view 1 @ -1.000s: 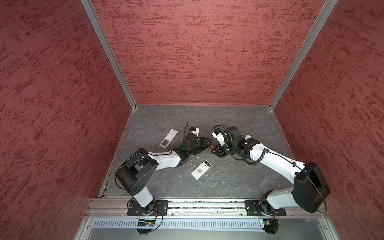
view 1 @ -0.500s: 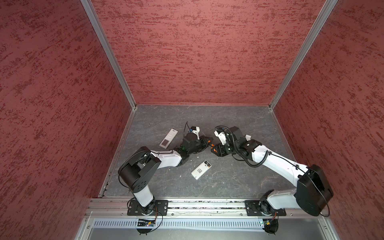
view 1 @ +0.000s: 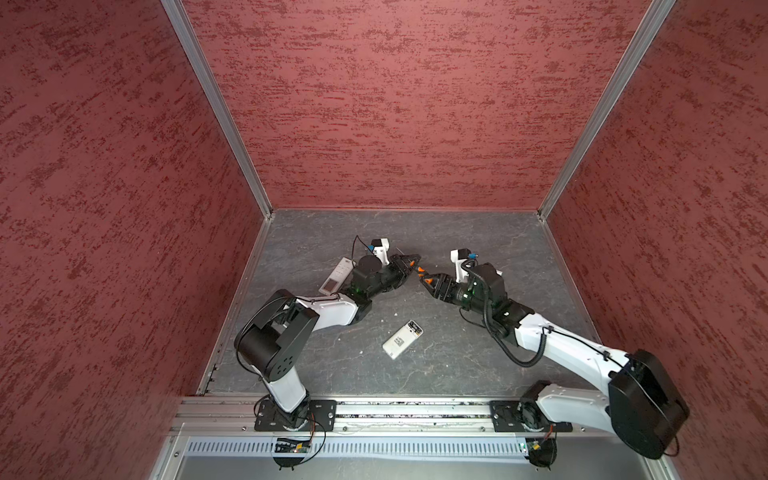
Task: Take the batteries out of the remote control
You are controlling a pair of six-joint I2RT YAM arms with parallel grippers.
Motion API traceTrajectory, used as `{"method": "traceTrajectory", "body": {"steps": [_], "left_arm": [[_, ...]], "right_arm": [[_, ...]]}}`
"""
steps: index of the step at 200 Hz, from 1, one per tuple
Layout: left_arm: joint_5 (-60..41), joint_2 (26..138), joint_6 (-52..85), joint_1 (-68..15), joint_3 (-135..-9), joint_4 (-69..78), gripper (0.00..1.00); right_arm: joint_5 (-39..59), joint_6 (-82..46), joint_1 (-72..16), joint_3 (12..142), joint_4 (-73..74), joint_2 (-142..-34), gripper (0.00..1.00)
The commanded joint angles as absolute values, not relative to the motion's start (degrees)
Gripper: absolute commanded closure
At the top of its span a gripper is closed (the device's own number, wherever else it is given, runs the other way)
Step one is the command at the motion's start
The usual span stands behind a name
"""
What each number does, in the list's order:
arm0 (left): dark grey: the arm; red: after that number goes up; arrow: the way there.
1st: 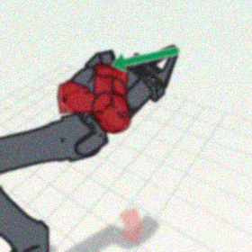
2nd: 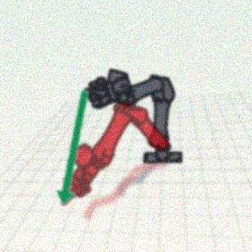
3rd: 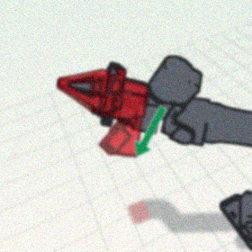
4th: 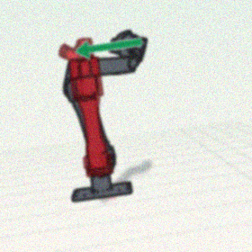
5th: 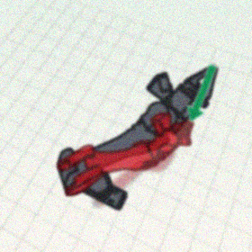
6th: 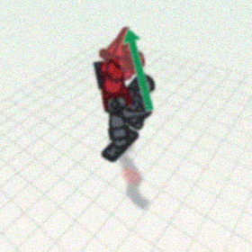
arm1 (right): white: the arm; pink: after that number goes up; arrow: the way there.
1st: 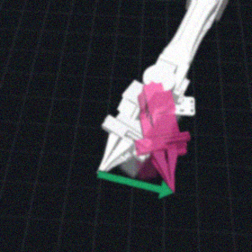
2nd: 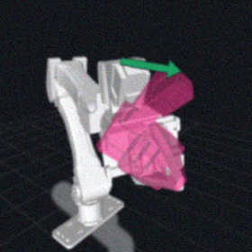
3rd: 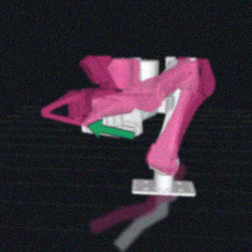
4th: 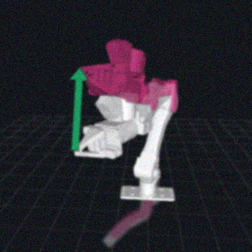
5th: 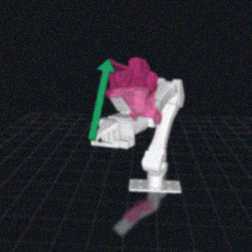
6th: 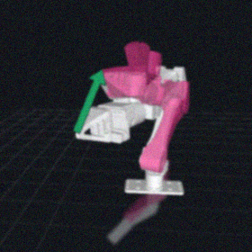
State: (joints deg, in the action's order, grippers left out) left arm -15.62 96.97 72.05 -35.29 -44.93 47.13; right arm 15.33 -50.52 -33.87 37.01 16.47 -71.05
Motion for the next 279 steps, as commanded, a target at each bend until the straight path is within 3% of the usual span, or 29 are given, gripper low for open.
{"method": "traceTrajectory", "body": {"steps": [1,66,98,136,198,254,279], "left_arm": [[-16.88,94.85,72.55,-35.13,-46.49,48.78,1.0],[-15.84,94.76,72.69,-36.56,-47.18,49.31,1.0],[-16.02,94.75,72.34,-36.69,-47.9,48.83,1.0],[-16.19,94.83,72.33,-37.0,-47.84,48.6,1.0],[-16.5,95.01,72.75,-37.05,-47.1,49.21,1.0],[-16.69,94.75,72.78,-37.01,-46.32,49.53,1.0],[-16.55,94.31,72.86,-36.85,-45.75,49.48,1.0]], "right_arm": [[16.04,-58.53,-32.9,36.26,28.54,-72.14,0.4],[21.23,-62.48,-32.05,37.17,37.13,-77.72,0.52],[21.01,-62.58,-31.99,37.26,37.62,-78.22,0.55],[20.17,-62.52,-31.82,37.05,37.62,-77.93,0.66],[19.08,-61.68,-31.59,37.67,37.54,-77.93,0.63],[19.25,-61.08,-31.55,38.55,37.61,-78.85,0.94],[19.4,-60.45,-31.55,38.42,36.91,-78.69,1.0]]}}
